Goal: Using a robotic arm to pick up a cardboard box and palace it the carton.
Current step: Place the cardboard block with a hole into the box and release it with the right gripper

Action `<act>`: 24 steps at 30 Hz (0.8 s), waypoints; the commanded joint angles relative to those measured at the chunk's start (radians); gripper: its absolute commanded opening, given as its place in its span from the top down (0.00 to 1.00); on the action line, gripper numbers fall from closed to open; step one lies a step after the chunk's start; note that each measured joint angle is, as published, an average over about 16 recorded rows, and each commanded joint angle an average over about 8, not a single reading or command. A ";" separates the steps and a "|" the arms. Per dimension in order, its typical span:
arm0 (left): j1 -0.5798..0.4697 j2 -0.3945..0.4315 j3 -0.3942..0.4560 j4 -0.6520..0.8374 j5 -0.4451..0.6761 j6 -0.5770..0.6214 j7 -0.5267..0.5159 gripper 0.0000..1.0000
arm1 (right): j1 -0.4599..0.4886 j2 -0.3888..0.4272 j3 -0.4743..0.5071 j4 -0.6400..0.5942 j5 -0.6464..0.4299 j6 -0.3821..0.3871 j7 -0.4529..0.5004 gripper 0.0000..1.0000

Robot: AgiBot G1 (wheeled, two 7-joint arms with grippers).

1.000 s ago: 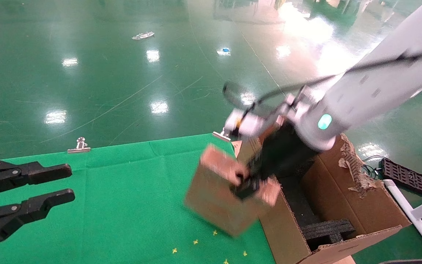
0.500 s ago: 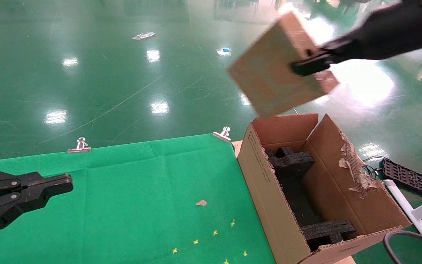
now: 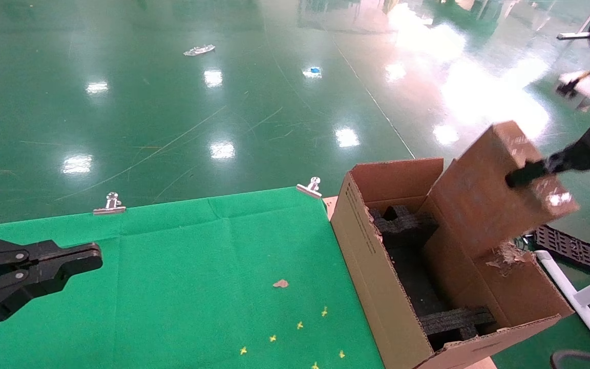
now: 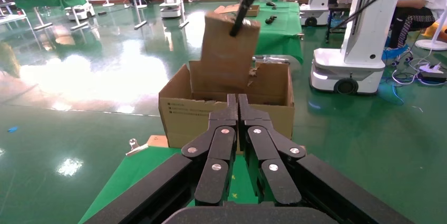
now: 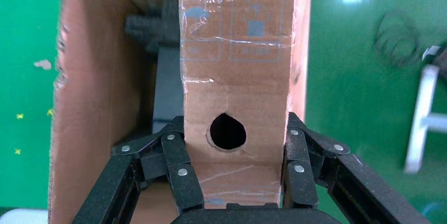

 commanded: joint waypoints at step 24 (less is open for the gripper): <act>0.000 -0.001 0.001 0.000 -0.001 -0.001 0.001 0.00 | -0.244 -0.140 -0.038 -0.313 -0.008 0.107 -0.044 1.00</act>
